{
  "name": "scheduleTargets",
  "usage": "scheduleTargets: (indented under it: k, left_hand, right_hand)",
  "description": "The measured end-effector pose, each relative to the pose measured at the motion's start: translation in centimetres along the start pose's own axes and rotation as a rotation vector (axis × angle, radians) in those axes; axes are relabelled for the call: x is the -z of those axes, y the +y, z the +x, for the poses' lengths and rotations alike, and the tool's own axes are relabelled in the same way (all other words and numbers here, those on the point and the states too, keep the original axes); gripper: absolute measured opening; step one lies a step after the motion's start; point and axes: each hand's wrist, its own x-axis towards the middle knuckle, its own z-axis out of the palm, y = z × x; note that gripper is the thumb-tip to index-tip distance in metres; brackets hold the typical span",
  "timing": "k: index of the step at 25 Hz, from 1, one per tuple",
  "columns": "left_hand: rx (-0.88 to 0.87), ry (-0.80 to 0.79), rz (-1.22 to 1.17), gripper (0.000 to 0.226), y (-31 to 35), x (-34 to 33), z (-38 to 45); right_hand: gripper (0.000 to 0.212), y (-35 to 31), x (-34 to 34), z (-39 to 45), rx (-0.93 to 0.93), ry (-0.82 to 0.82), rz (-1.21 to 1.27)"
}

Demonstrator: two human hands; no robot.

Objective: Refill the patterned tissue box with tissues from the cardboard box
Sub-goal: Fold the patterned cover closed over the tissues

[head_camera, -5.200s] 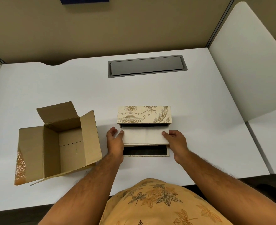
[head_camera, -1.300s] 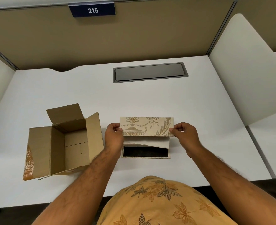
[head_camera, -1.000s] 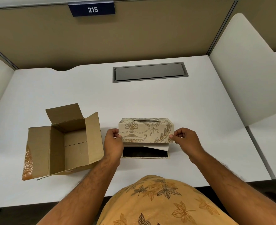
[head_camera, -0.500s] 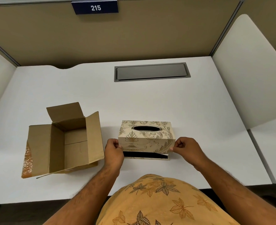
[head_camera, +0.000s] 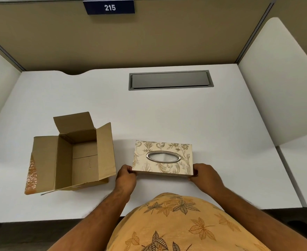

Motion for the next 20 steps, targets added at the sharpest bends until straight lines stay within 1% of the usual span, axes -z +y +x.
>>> scheduleTargets:
  k: [4,10,15,20]
  left_hand:
    - [0.004,-0.021,-0.003,0.021,-0.3,-0.1,0.0]
    - [0.003,-0.087,-0.032,0.011,0.0,0.2,-0.3]
    - [-0.019,-0.179,-0.053,0.011,-0.2,0.5,-0.9]
    - [-0.058,-0.256,-0.058,0.020,-0.4,1.3,-0.9]
  right_hand:
    - [0.019,0.0,-0.3,0.0,0.002,0.010,-0.003]
    - [0.021,0.2,-0.8,-0.7,0.015,0.089,0.013]
    - [0.011,0.5,-0.8,-1.6,-0.041,0.138,0.005]
    - [0.013,-0.1,-1.1,-2.3,-0.108,0.177,0.071]
